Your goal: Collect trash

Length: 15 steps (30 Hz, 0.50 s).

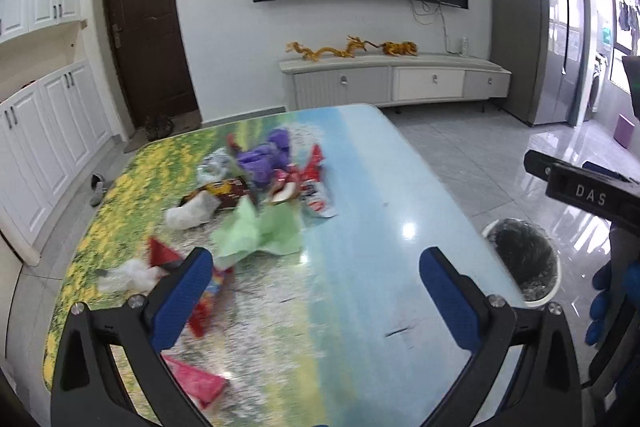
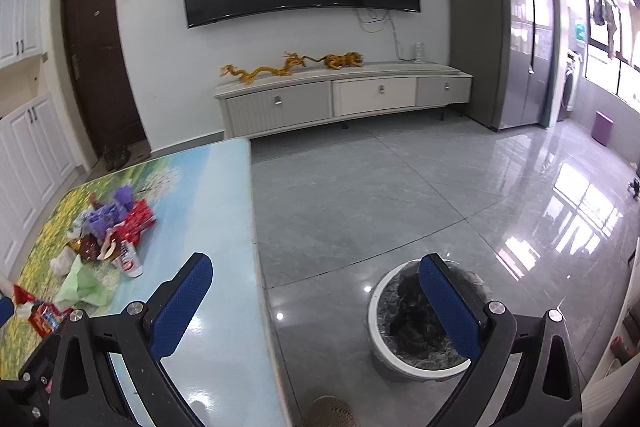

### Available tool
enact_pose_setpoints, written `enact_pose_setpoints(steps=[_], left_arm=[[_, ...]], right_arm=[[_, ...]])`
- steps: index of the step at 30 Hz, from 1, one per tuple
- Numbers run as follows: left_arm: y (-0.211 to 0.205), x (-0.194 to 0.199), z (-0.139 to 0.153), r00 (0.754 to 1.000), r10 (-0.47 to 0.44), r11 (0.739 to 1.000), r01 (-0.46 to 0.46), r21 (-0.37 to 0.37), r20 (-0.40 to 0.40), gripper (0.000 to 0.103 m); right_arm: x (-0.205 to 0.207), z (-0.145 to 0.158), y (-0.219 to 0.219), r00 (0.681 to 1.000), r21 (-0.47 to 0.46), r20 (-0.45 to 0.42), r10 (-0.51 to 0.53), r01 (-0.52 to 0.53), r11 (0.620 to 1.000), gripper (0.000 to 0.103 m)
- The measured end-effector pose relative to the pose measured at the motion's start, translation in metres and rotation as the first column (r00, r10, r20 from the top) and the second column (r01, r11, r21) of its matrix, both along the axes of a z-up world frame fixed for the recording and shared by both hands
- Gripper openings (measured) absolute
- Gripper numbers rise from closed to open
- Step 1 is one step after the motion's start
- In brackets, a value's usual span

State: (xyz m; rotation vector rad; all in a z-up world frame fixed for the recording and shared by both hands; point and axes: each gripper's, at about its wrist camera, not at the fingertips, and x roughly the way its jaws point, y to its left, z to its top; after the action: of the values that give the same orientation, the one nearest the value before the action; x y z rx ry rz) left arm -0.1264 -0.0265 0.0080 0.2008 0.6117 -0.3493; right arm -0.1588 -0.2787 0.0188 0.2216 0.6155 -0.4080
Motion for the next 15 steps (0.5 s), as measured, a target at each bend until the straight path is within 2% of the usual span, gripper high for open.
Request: enact_pose_setpoints(steps=[3, 7, 10, 15], left_arm=[[0.035, -0.008, -0.010, 0.999, 0.020, 1.000, -0.020, -0.002, 0.025, 0.103], [0.087, -0.016, -0.030, 0.999, 0.031, 0.999, -0.031, -0.021, -0.032, 0.103], [0.123, -0.014, -0.046, 0.992, 0.021, 0.997, -0.030, -0.066, -0.124, 0.103], [0.142, -0.007, -0.062, 0.986, -0.006, 0.998, -0.006, -0.070, -0.167, 0.103]], right_arm=[[0.006, -0.003, 0.014, 0.998, 0.010, -0.014, 0.055, -0.055, 0.998, 0.103], [0.013, -0.007, 0.037, 0.989, 0.010, -0.043, 0.138, -0.138, 0.990, 0.103], [0.022, -0.012, 0.053, 0.979, 0.017, -0.068, 0.191, -0.191, 0.982, 0.103], [0.036, -0.025, 0.079, 0.954, 0.033, -0.117, 0.274, -0.272, 0.962, 0.103]])
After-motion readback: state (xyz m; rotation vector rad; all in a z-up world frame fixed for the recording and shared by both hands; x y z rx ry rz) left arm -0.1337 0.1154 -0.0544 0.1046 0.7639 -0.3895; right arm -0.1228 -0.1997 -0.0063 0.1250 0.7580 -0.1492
